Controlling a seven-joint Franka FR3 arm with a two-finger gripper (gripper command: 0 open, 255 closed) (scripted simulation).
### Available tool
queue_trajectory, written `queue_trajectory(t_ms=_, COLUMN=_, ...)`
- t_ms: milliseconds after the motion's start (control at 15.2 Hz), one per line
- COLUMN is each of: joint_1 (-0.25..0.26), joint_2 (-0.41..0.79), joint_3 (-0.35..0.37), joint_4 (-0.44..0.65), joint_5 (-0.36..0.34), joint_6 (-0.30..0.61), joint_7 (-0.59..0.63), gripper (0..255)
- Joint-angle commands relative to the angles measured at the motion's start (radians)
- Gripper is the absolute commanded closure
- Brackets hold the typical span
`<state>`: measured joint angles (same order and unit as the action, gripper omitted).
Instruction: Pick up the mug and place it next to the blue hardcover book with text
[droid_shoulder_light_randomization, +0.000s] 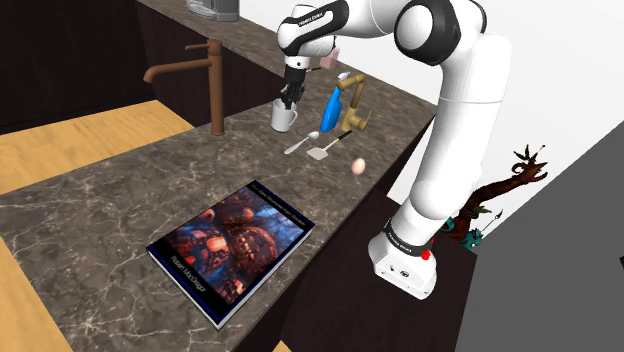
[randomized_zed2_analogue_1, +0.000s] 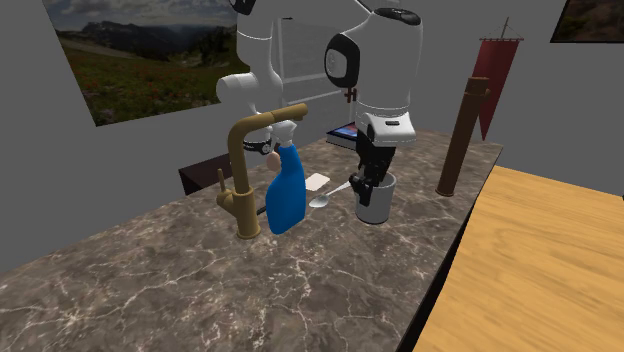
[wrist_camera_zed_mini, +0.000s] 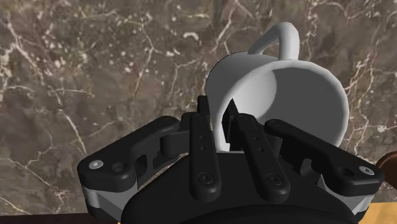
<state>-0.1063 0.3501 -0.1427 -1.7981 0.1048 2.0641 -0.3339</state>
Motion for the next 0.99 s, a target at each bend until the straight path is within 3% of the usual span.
queue_trajectory(t_ms=0, joint_1=0.0, joint_2=0.0, joint_3=0.0, joint_4=0.0, joint_5=0.0, joint_6=0.0, joint_7=0.0, gripper=255)
queue_trajectory(t_ms=264, joint_1=0.0, joint_2=0.0, joint_3=0.0, joint_4=-0.001, joint_5=0.0, joint_6=0.0, joint_7=0.0, gripper=255)
queue_trajectory(t_ms=924, joint_1=0.002, joint_2=-0.051, joint_3=-0.004, joint_4=0.066, joint_5=-0.012, joint_6=-0.116, joint_7=0.011, gripper=255)
